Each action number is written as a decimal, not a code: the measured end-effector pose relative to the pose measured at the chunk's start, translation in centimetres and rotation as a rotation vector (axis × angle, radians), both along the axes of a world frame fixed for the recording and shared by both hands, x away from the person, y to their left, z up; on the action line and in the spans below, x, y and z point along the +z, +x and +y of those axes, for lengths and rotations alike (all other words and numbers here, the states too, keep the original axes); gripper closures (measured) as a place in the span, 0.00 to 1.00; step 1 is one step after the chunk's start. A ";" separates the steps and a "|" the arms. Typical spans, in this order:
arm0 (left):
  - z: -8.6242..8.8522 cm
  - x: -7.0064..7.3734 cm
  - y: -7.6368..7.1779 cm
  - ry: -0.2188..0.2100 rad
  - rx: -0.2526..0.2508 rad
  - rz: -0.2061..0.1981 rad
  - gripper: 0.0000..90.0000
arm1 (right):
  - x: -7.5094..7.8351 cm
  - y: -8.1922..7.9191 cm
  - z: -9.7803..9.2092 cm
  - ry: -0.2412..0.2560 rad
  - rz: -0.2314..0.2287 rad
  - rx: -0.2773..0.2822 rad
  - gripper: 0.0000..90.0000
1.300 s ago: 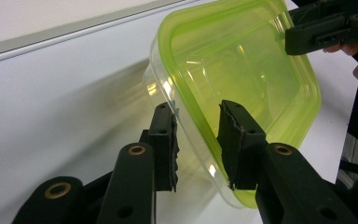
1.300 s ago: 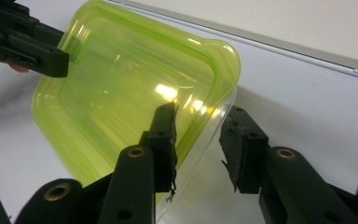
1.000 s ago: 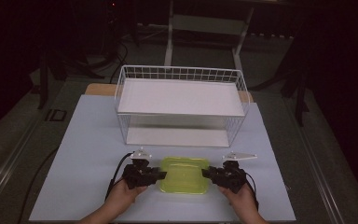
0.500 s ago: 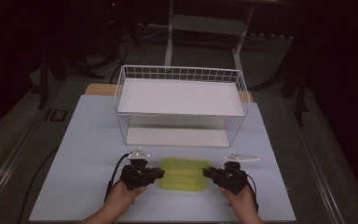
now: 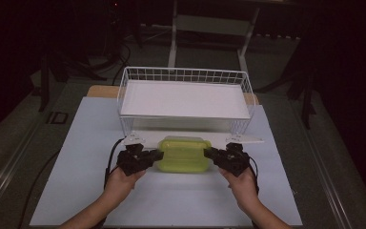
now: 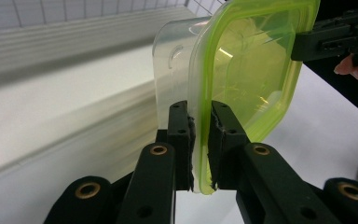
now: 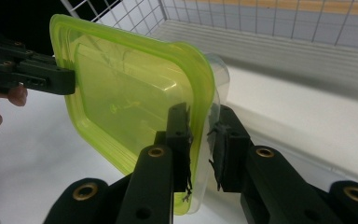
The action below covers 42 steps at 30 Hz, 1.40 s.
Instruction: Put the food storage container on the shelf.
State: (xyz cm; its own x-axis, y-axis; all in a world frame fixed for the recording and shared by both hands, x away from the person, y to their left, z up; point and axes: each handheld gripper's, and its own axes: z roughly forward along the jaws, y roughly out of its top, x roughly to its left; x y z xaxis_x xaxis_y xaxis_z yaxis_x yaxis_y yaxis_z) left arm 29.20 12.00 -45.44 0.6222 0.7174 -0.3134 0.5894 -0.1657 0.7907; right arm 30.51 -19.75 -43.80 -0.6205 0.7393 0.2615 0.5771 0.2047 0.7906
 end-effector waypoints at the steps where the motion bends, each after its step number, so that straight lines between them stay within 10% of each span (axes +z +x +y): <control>1: 0.0 -0.1 0.3 -0.003 0.000 -0.001 0.90 | 0.0 0.3 0.0 0.003 0.004 -0.002 0.87; 25: 0.0 -4.0 5.7 -0.015 0.069 0.064 0.90 | -3.1 5.3 1.5 -0.051 0.008 -0.077 0.87; 42: -0.3 -5.0 6.9 -0.032 0.088 0.012 0.86 | -4.4 6.5 1.6 -0.076 -0.076 -0.124 0.84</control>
